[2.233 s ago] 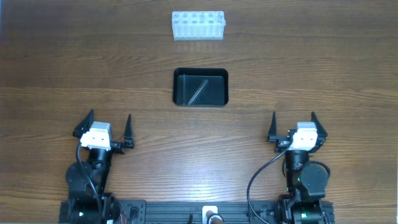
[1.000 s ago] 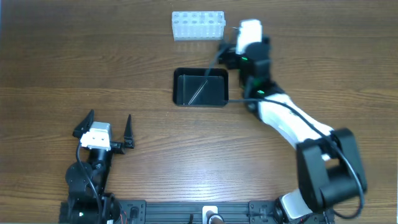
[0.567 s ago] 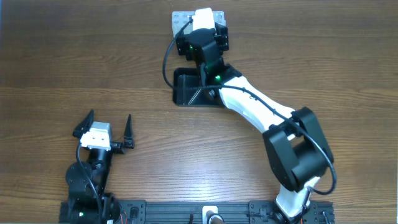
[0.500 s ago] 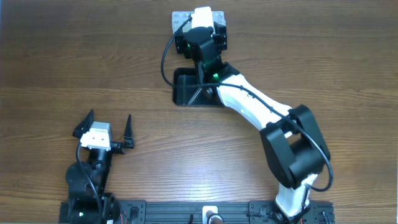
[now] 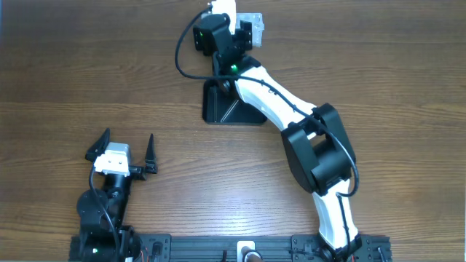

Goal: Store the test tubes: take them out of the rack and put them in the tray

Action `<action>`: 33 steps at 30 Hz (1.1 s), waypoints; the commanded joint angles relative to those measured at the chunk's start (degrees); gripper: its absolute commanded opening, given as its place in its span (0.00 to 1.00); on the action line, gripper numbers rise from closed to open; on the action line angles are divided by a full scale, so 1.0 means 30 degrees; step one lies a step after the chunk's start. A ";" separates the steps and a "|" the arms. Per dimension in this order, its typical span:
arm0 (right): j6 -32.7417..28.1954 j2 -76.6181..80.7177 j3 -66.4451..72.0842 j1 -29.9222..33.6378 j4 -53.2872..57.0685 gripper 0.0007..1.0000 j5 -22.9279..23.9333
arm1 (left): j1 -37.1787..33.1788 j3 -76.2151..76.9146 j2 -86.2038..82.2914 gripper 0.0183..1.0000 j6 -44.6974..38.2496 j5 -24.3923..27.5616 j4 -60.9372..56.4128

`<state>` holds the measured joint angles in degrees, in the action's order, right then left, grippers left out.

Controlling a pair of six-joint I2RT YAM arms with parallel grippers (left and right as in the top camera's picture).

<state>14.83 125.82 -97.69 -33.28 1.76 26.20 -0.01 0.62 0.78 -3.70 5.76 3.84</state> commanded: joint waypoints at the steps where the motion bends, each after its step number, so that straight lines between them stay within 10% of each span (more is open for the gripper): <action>1: 0.0350 0.0612 -0.1246 -0.0146 0.0233 0.99 0.1107 | 0.0073 -0.0095 -0.0168 1.00 -0.0182 0.0000 0.0036; 33: 0.0248 0.2295 -0.1275 0.1530 -0.2062 0.99 0.0430 | 0.0073 -0.0095 -0.0168 1.00 -0.0182 0.0000 0.0036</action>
<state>15.99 130.91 -100.20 -28.69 -3.64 27.99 -0.01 0.62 0.78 -3.70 5.76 3.84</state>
